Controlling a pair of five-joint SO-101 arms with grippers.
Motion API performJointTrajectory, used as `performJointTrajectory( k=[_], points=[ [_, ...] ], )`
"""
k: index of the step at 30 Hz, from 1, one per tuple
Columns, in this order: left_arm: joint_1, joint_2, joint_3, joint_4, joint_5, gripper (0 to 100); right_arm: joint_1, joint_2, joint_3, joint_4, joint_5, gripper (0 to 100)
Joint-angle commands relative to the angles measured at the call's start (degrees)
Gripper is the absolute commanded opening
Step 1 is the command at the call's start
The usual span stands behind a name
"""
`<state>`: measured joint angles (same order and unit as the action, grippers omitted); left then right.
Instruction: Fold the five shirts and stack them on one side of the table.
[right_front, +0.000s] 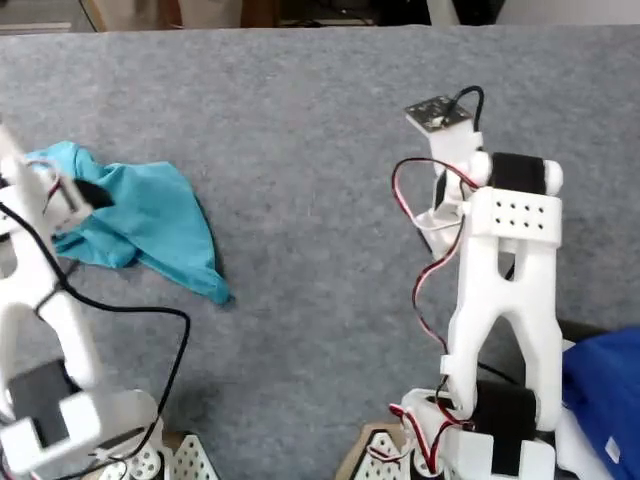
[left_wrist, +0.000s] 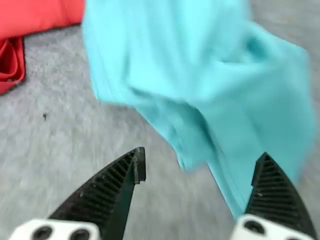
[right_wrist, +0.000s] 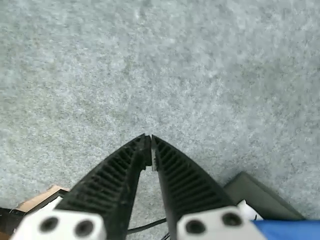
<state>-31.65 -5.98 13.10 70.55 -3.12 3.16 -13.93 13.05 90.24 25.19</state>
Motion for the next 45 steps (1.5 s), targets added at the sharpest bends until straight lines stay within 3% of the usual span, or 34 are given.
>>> performJointTrajectory(
  k=[1,7,11,18,23,28,35,45],
  points=[
    [-0.18,4.00,2.29,-8.26,0.44,33,-3.82,-0.04,-2.42,0.26,0.18,0.9],
    [4.48,12.09,1.14,-14.68,0.44,16,-7.69,-0.04,-2.42,0.44,0.09,0.9],
    [8.62,13.85,-2.37,-14.51,0.44,1,-7.34,-0.04,-2.42,0.44,0.09,0.9],
    [18.81,11.82,-5.54,-9.85,2.81,2,-7.34,-0.48,0.48,0.44,0.09,0.9],
    [31.03,8.31,-6.77,-4.48,2.81,2,-6.81,-0.57,0.92,0.44,0.00,0.9],
    [44.04,4.53,-6.07,-3.34,2.81,2,-1.27,-0.57,0.57,0.44,0.00,0.9],
    [63.38,2.15,-6.24,1.49,2.37,2,13.14,-0.57,-0.04,0.00,0.53,0.9],
    [87.91,-3.21,-6.33,5.89,2.73,2,26.33,-0.13,-9.98,0.44,4.13,0.9]
  ],
)
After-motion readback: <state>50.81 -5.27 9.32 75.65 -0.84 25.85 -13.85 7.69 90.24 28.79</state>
